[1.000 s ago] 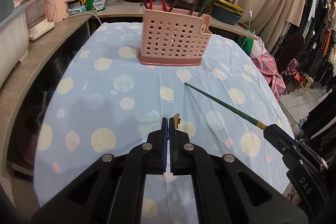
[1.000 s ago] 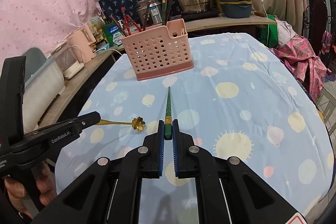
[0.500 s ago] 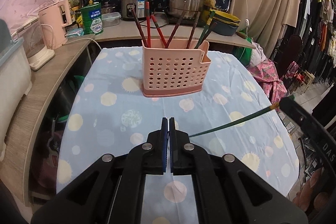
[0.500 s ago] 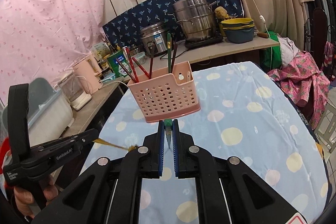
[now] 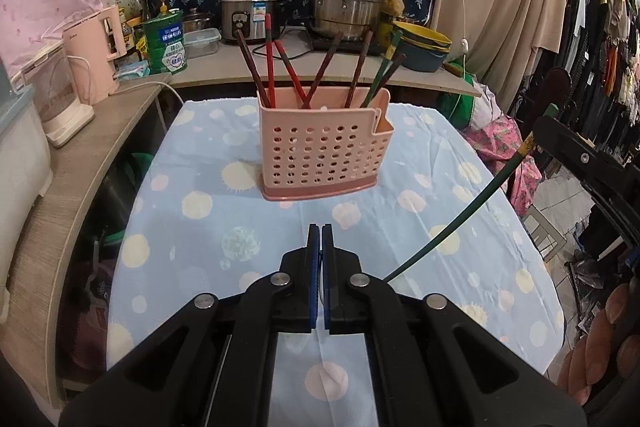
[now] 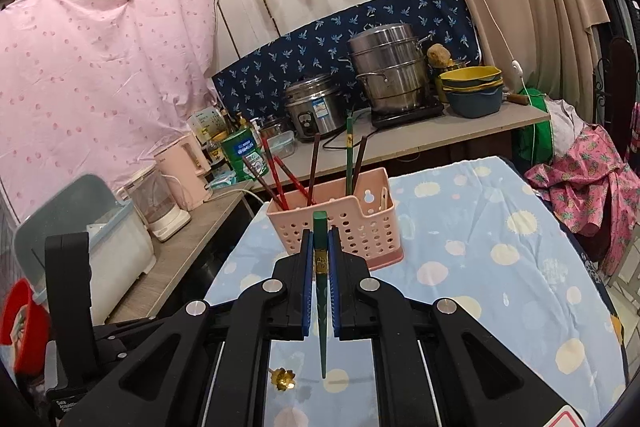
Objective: Organize utensils
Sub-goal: 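Lift the gold spoon and green chopstick and lower them into the holder, then open both tools to release the spoon and chopstick into the holder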
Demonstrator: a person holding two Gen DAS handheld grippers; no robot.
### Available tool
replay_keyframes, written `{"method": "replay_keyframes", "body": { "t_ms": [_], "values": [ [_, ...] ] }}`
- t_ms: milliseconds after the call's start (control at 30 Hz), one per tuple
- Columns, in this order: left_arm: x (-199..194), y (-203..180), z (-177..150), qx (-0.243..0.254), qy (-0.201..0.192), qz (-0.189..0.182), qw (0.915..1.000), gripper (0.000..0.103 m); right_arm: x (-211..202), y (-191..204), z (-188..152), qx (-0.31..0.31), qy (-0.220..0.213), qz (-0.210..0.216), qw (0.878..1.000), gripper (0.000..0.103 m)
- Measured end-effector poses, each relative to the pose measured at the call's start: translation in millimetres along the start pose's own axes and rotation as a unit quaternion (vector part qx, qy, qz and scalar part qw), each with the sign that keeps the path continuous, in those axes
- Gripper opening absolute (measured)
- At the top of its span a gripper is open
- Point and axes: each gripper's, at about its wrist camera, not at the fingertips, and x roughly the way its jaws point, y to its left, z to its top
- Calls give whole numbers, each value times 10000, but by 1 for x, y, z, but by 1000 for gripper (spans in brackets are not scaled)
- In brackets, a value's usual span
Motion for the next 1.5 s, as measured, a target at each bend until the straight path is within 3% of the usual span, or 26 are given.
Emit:
{"method": "replay_keyframes", "body": {
  "t_ms": [367, 600, 800, 1100, 1500],
  "values": [
    [-7, 21, 96, -333, -778, 57, 9964, 1, 19, -4, 84, 135, -958, -31, 9953, 7],
    [6, 27, 144, -271, -1088, 321, 9932, 1, 45, -1, 130, 130, -1383, -84, 9903, 7],
    [34, 29, 162, -177, -1061, 523, 9928, 1, 83, -3, 140, 107, -1253, -158, 9919, 7],
    [82, 34, 153, -119, -640, 644, 9958, 1, 138, -11, 116, 55, -673, -277, 9973, 7],
    [92, 38, 146, -266, -508, 626, 9964, 3, 163, -11, 94, 9, -236, -322, 9992, 7]
  ]
}}
